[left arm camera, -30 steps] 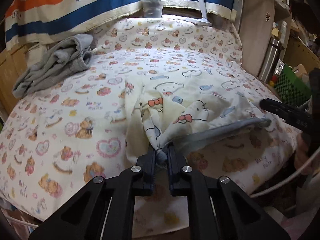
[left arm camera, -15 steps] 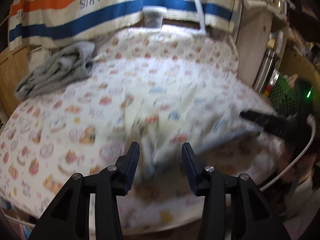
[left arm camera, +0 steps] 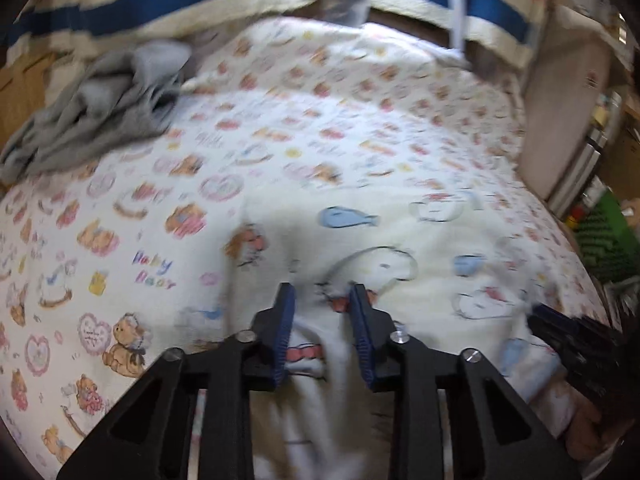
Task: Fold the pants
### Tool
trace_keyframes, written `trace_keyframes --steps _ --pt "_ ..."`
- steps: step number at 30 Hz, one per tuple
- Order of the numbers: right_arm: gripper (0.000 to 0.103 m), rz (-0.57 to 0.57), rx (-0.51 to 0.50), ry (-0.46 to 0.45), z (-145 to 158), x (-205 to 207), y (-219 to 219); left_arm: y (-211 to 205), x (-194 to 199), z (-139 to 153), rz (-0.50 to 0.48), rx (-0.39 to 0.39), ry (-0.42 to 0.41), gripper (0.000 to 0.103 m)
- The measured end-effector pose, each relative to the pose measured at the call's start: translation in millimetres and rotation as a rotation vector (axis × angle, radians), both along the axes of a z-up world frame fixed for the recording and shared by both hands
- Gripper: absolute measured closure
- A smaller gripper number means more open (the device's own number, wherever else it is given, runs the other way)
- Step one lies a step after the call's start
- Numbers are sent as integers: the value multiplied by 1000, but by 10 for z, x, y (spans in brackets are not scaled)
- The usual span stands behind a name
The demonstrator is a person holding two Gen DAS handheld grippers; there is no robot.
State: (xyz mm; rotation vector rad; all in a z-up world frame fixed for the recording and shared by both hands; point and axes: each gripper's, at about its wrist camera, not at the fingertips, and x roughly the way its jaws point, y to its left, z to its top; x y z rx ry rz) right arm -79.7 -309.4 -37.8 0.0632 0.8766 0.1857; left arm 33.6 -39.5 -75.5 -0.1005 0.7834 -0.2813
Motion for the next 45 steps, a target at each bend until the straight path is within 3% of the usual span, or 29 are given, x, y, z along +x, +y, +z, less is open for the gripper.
trace_keyframes --steps 2,7,14,17,21,30,32,34,37,41,45 --pt "77 -6 -28 16 -41 -41 -37 57 28 -8 22 -8 1 89" --pt "77 5 -80 15 -3 -144 -20 96 -34 48 27 -14 -6 90" --pt "77 29 -10 -81 262 -223 1 -123 -487 275 -113 -49 -81 81" --pt "77 55 26 -102 290 -164 127 -237 -502 197 -121 -25 -63 81" --pt "77 87 5 -60 165 -142 245 -236 -537 20 -110 -21 -25 80" --pt "77 147 -53 -40 83 -426 234 -126 -765 8 -84 -26 -48 67" --pt "77 145 -65 -36 126 -450 231 -154 -831 85 -107 -34 -75 61" --pt "77 149 -37 -59 232 -469 217 -210 -888 166 -131 -33 -118 49" --pt "77 142 -10 -106 351 -441 230 -347 -871 234 -154 -23 -155 46" --pt "49 96 9 -123 327 -343 233 -437 -701 94 -127 18 -103 45" --pt "48 98 -35 -40 86 -286 189 -368 -674 -105 -110 27 -56 38"
